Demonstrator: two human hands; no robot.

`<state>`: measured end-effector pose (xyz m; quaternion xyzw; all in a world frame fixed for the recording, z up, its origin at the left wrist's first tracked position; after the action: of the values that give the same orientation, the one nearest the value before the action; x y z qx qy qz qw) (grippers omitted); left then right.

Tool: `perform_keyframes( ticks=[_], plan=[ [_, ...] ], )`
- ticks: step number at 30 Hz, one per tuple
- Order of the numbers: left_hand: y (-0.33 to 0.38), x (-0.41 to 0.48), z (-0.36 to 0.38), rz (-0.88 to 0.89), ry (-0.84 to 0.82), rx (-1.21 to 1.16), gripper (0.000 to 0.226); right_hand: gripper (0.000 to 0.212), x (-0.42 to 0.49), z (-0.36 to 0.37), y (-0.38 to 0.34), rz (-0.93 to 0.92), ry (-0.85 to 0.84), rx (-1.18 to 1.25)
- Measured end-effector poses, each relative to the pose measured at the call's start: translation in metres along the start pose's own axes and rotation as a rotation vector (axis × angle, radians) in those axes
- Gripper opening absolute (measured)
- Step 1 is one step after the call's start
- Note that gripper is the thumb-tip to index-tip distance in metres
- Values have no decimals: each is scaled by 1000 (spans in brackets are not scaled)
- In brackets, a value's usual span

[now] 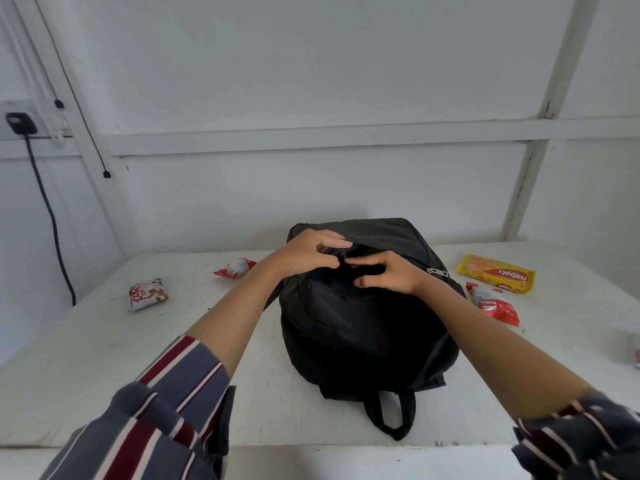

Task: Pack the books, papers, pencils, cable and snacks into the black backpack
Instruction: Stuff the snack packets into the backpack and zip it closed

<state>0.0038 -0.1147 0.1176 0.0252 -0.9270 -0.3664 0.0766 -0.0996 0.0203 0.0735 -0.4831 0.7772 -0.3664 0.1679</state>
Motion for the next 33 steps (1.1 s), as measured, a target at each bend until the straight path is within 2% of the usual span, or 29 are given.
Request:
perform_keyframes(
  ticks=[4, 9, 15, 19, 23, 28, 33],
  plan=[
    [1, 0, 3, -10, -46, 12, 40, 46, -11, 2, -3, 18, -28, 3],
    [8, 4, 19, 26, -141, 149, 26, 44, -35, 1, -9, 75, -132, 31],
    [13, 8, 44, 0, -279, 353, 11, 40, -65, -10, -7, 115, -112, 33],
    [35, 22, 58, 93, -90, 387, 19, 38, -94, -33, -5, 132, 21, 127],
    [78, 34, 82, 258, 53, 211, 10, 38, -130, -69, 11, 163, 185, 164],
    [125, 63, 138, 370, -52, 158, 35, 43, -177, -129, 59, 295, 387, 92],
    [146, 109, 211, 299, -228, 180, 60, 54, -237, -175, 147, 530, 465, -101]
  ],
)
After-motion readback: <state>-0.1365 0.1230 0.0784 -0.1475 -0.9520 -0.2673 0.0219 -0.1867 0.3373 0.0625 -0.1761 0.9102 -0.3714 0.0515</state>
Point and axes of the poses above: each hand's wrist, its own x-axis towards the middle knuckle, its own z-axis out of the palm, y = z × x, the point moved 4 cm from there along x, towards the middle knuckle, and after that the axes turned 1 degree about z, right-handed, at the moved point
